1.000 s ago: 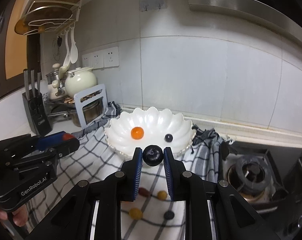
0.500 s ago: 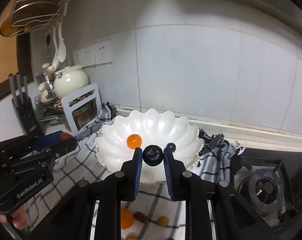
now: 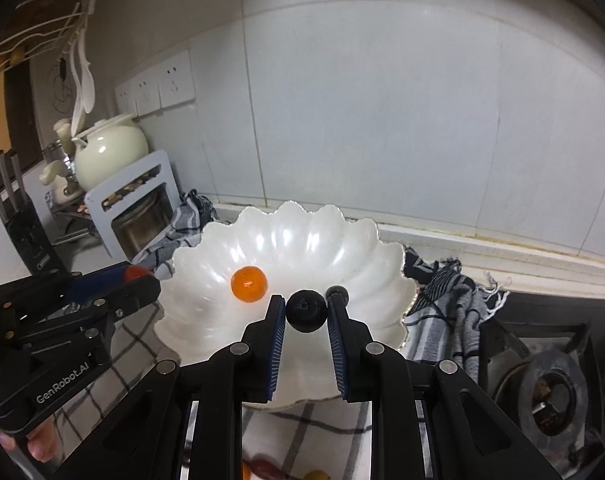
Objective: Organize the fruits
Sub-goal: 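Open both grippers to drop the date and blueberry into the bowl, then withdraw both grippers from the bowl back over the cloth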
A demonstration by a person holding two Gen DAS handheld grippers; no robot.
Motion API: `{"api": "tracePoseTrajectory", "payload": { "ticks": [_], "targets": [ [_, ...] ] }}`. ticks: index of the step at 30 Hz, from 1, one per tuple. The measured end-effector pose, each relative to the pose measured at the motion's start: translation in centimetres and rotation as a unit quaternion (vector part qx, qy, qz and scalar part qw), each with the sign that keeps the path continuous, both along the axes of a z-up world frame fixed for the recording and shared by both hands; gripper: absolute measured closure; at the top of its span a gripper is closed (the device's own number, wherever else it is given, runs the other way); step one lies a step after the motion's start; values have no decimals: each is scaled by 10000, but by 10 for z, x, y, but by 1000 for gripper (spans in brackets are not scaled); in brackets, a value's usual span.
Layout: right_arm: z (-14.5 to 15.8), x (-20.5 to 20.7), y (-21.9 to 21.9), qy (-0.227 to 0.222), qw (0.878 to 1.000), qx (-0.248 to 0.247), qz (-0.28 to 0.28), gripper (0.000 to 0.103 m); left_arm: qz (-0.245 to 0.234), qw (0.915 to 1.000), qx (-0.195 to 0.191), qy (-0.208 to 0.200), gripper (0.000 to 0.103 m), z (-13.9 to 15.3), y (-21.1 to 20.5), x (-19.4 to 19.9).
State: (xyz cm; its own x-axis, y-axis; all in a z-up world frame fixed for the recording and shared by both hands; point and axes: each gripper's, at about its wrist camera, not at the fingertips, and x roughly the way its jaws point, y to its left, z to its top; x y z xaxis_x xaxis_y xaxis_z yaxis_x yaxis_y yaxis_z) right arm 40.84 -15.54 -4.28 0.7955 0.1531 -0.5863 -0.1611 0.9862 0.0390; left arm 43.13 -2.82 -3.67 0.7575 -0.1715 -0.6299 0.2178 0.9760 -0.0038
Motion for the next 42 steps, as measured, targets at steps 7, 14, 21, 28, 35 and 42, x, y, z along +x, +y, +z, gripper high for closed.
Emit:
{"api": "tracePoseTrajectory", "payload": {
  "ticks": [7, 14, 21, 28, 35, 42],
  "targets": [
    [-16, 27, -6, 345, 9992, 176, -35, 80, -71, 9992, -7, 385, 76, -19, -5, 29],
    [-32, 47, -8, 710, 9973, 159, -48, 80, -86, 9965, 2, 831, 76, -38, -7, 53],
    [-46, 62, -10, 1029, 9945, 198, -11, 80, -117, 9937, 63, 1114, 76, -50, -11, 67],
    [-49, 65, -11, 1138, 9932, 228, -7, 70, -86, 9932, 162, 1150, 55, -52, -12, 69],
    [-43, 55, -12, 1007, 9949, 96, -49, 67, 46, 9943, 310, 1014, 41, -45, -8, 58],
    [-26, 28, -11, 703, 9974, -95, -125, 61, 90, 9981, 317, 518, 27, -18, -1, 25]
  ]
}}
